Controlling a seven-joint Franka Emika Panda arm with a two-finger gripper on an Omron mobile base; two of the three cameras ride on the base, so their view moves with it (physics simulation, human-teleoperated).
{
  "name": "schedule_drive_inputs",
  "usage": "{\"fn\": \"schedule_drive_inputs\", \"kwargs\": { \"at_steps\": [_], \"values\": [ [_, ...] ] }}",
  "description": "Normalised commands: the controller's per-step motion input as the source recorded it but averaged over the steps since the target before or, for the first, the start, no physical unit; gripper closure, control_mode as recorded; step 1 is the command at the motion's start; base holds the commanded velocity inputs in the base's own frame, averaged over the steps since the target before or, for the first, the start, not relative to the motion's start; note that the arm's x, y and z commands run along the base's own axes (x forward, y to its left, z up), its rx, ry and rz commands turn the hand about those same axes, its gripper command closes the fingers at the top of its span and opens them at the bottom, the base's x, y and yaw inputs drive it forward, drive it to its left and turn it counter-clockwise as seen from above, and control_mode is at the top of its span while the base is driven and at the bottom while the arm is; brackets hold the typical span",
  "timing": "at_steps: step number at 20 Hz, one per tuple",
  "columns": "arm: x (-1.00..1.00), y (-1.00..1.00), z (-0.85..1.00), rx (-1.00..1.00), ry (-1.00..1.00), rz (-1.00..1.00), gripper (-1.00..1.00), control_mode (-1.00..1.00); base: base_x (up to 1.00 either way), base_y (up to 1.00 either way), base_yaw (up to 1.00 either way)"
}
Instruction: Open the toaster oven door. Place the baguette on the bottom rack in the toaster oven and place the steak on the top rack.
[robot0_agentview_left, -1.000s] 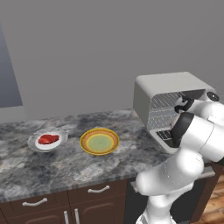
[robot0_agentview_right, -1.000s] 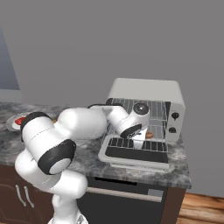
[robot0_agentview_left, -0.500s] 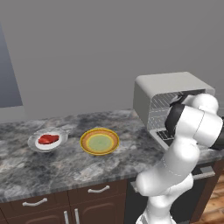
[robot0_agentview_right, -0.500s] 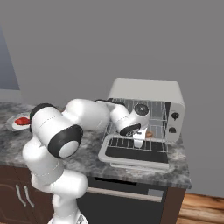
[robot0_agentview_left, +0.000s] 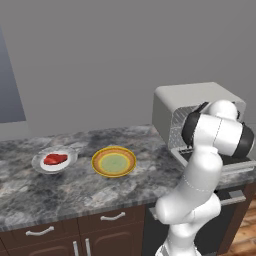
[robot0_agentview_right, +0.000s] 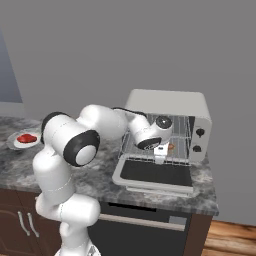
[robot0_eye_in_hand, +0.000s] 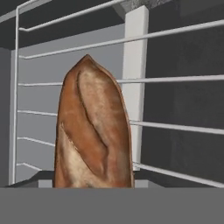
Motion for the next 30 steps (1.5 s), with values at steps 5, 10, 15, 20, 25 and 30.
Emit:
{"fn": "schedule_drive_inputs", "kwargs": {
  "at_steps": [5, 10, 15, 20, 25, 30],
  "values": [
    [0.0, -0.03, -0.28, 0.0, 0.0, 0.03, -1.0, -1.0, 0.0, 0.0, 0.0],
    [0.0, -0.13, -0.22, 0.03, -0.02, 0.03, -1.0, -1.0, 0.0, 0.0, 0.0],
    [-0.12, -0.18, -0.17, 0.04, -0.07, 0.04, -1.0, -1.0, 0.0, 0.0, 0.0],
    [-0.3, -0.14, -0.26, 0.03, -0.12, 0.05, -1.0, -1.0, 0.0, 0.0, 0.0],
    [-0.21, -0.02, -0.63, 0.0, -0.03, 0.07, -1.0, -1.0, 0.0, 0.0, 0.0],
    [-0.19, 0.0, -0.72, 0.0, -0.01, 0.08, -1.0, -1.0, 0.0, 0.0, 0.0]
  ]
}}
